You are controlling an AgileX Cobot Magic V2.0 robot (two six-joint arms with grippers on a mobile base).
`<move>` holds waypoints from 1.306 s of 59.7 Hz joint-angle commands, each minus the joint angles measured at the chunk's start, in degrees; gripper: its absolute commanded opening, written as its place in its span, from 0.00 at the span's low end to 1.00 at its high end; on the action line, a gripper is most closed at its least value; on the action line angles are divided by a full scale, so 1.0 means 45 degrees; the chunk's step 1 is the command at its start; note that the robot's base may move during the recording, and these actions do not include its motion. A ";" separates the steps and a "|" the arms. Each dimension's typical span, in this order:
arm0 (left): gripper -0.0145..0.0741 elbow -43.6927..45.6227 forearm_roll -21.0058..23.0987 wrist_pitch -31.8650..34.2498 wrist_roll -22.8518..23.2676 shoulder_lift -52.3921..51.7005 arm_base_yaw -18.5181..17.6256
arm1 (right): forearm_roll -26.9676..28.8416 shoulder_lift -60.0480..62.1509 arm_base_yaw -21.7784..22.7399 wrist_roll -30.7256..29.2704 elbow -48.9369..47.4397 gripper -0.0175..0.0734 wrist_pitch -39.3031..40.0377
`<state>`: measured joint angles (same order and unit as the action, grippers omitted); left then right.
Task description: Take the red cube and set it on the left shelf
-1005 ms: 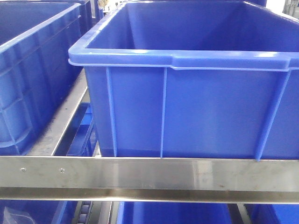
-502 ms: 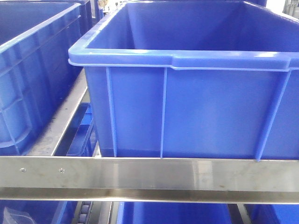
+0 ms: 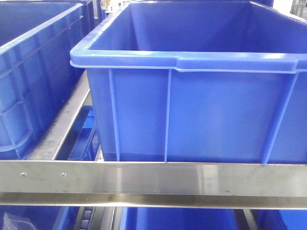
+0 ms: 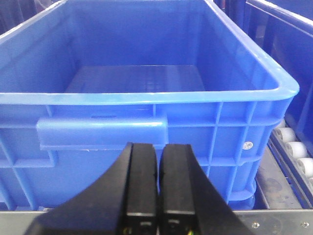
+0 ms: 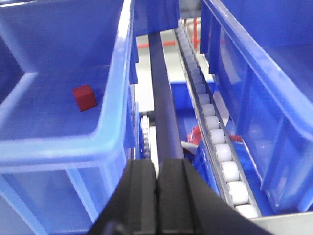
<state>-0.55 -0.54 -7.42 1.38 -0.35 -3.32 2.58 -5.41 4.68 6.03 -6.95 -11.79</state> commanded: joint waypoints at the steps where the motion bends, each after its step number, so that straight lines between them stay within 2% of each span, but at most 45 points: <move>1: 0.28 -0.0294 0.0038 0.1113 0.0011 -0.0204 -0.0052 | -0.0163 0.0388 0.0074 -0.0040 0.0291 0.25 0.1945; 18: 0.28 -0.0294 0.0119 0.1113 0.0011 -0.0204 -0.0052 | -0.0163 0.1623 0.0074 -0.0040 0.1722 0.25 0.3912; 78: 0.28 -0.0294 0.0038 0.1113 0.0011 -0.0204 -0.0052 | -0.0338 0.1610 0.0074 -0.0171 0.1708 0.25 0.3784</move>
<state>-0.55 -0.54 -7.42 1.38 -0.35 -3.32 1.66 0.51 4.68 5.92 1.63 0.00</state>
